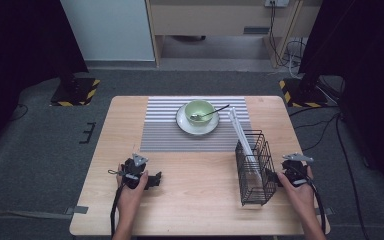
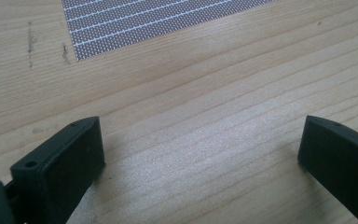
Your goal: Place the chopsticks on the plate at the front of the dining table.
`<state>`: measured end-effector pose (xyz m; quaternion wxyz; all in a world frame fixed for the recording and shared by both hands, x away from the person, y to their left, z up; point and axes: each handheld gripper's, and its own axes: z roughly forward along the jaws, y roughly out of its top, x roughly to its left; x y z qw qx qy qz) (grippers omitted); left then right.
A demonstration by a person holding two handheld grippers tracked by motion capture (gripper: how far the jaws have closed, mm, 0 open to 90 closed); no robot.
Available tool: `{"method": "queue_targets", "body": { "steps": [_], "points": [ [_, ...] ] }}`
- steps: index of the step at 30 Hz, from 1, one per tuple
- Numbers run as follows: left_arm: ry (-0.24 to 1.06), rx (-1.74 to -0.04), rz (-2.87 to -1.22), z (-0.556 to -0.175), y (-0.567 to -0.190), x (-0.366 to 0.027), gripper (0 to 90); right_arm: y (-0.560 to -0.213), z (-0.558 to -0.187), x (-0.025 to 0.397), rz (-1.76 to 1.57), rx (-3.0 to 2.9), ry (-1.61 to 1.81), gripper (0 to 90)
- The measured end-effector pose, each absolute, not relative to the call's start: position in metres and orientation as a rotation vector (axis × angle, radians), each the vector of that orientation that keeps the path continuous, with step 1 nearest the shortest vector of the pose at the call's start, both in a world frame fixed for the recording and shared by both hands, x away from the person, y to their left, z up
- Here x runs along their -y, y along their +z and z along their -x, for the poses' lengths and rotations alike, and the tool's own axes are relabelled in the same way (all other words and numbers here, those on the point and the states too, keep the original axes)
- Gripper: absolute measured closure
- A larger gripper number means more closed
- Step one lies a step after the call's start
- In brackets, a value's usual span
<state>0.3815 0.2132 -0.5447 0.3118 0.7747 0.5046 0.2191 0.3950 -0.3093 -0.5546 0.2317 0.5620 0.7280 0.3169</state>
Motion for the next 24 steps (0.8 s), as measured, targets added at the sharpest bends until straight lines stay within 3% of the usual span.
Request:
{"method": "queue_targets", "body": {
  "steps": [10,24],
  "points": [
    [0.578,-1.332,-2.044,-0.381,-0.545,-0.213,0.0,-0.538,-0.393,0.320,-1.469,-2.063,0.887,7.3],
    [0.578,-1.332,-2.044,-0.381,-0.545,-0.213,0.0,-0.433,-0.400,0.326,-1.301,-2.132,1.053,18.1]
  ]
}}
